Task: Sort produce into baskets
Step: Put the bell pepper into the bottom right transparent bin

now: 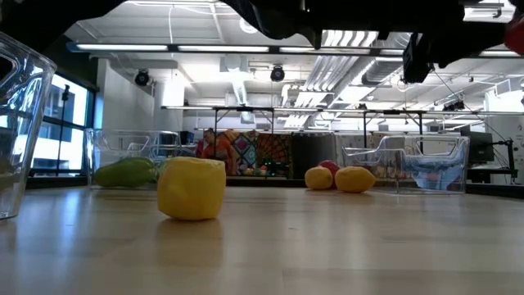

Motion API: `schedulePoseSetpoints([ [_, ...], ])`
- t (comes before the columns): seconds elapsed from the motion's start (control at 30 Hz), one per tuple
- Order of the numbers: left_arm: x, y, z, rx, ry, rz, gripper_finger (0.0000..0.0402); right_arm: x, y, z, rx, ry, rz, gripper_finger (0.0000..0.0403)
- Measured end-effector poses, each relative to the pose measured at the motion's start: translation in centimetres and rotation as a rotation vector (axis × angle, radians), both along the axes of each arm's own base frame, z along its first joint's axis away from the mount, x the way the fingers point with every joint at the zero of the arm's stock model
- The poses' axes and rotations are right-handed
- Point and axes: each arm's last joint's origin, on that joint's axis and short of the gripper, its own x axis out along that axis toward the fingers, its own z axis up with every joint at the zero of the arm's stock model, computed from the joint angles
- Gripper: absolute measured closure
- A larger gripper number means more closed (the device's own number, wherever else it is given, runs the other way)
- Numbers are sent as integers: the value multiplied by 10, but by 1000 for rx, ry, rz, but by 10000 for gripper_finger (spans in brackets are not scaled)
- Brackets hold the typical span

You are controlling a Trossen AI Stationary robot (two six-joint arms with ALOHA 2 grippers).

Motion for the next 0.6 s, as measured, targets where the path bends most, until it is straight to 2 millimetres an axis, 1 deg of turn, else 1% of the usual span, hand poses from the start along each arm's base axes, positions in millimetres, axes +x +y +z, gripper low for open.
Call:
schedulePoseSetpoints([
  [0.2,0,1,-1,12,4,2,136,0,0,0,2,0,-3,45],
  [0.4,1,2,-1,-58,12,12,136,1,1,-1,0,2,-4,45],
  [0.6,1,2,-1,0,3,9,125,4,4,-4,-22,17,-2,45],
])
